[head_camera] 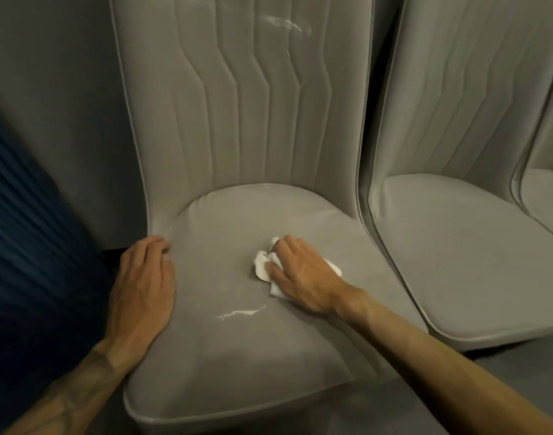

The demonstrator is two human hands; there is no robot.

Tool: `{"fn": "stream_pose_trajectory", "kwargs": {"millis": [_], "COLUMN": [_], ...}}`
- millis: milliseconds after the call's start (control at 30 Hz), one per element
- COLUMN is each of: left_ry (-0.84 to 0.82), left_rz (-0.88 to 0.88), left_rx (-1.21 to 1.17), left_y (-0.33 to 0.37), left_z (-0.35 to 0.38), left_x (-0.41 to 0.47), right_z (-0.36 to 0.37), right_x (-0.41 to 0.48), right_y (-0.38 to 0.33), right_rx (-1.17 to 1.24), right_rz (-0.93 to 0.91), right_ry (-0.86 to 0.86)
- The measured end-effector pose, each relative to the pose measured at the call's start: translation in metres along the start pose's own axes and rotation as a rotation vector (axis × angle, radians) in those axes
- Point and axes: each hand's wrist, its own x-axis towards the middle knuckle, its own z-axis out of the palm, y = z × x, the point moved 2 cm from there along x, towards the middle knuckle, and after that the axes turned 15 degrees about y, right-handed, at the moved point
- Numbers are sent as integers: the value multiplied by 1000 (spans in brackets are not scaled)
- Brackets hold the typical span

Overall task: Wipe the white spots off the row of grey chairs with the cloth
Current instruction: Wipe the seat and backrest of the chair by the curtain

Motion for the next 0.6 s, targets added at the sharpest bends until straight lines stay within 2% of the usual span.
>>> {"fn": "stream_pose_trajectory", "kwargs": {"millis": [67, 200, 267, 333, 433, 500, 600], "left_ry": [1, -1, -1, -5, -8, -15, -14], "left_rz": [1, -11, -10, -13, -13, -19, -17], "left_rx": [-7, -1, -8, -18, -22, -15, -15], "left_y": [0, 1, 1, 2, 3, 4, 6], "left_z": [0, 0, -1, -2, -4, -5, -6], "left_x": [0, 1, 0, -1, -1, -1, -1], "right_z": [-16, -38, -29, -17, -20, -36, -53], "right_x": [2, 7, 0, -14, -30, -24, -18], "right_y": [21, 69, 53, 23, 11, 39, 79], "right_rx": [-32, -240, -323, -141, -37, -103, -377], "right_rz": [42, 377, 333, 231, 104, 205, 363], "right_ry": [-13, 64, 75, 135, 61, 32, -29]}}
